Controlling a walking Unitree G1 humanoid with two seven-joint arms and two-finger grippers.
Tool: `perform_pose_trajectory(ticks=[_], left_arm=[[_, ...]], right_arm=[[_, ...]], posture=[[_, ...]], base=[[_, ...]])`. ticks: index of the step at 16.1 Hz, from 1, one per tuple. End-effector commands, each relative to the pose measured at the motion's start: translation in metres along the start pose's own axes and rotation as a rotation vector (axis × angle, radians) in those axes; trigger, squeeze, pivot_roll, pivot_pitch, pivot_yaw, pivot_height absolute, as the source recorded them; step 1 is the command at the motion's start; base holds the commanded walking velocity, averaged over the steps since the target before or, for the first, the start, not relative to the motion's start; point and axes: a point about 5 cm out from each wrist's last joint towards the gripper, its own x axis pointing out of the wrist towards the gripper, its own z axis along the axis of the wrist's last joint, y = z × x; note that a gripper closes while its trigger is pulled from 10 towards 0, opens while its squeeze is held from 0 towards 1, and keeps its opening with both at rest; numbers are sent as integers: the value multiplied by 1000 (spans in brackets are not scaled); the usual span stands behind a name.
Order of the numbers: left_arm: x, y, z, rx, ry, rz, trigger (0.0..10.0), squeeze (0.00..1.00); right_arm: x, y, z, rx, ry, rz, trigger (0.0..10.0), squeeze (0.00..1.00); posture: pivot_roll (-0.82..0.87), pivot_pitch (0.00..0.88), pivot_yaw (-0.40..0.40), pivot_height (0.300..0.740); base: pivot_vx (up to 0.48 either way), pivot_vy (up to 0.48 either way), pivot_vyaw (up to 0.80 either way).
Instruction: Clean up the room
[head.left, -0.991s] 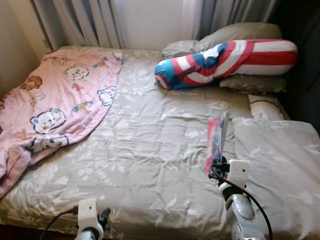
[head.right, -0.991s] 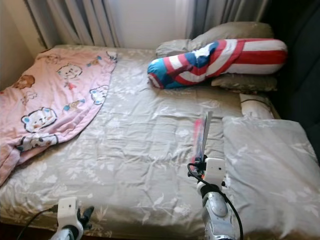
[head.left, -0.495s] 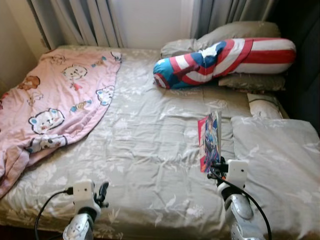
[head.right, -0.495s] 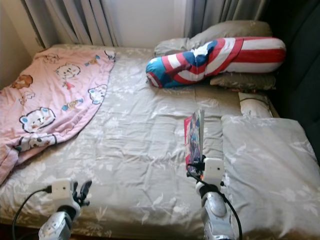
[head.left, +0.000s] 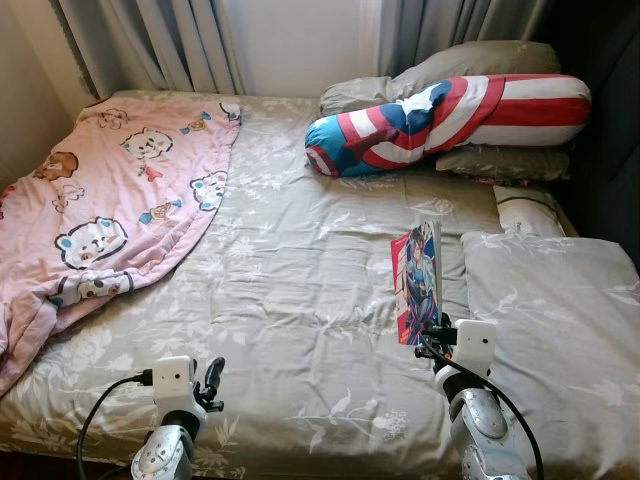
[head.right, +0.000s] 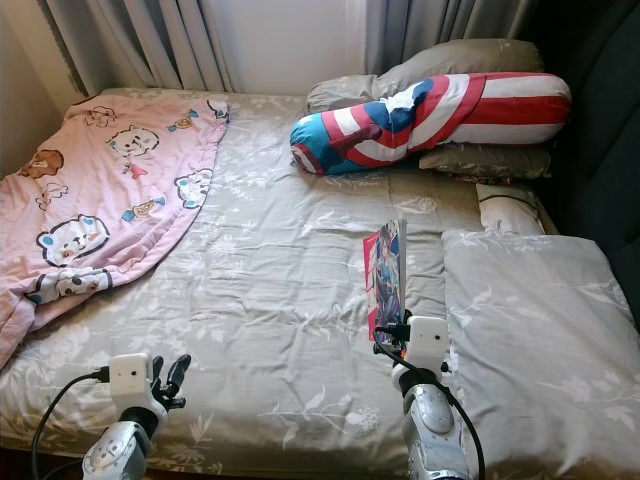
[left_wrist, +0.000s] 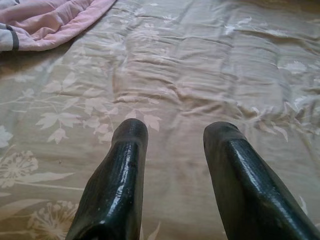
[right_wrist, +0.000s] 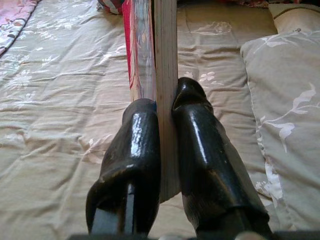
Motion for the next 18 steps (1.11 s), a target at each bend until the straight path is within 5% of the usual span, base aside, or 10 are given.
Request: perform_pose_trajectory(ticks=[1, 7, 18], left_arm=[[-3, 2, -4, 0, 18, 2, 10000, 0], [-3, 4, -3, 0, 19, 5, 10000, 0], [2, 2, 24, 0, -116, -14, 10000, 0]], right_arm=[[1, -2, 6, 3, -34, -5, 10000, 0], [2, 1, 7, 4, -36, 1, 10000, 0], [0, -1, 5, 11, -33, 1, 10000, 0]], posture=[[32, 113, -14, 740], [34, 114, -16, 740], [37, 120, -17, 740]], base=[[285, 0, 0], [305, 0, 0], [0, 0, 0]])
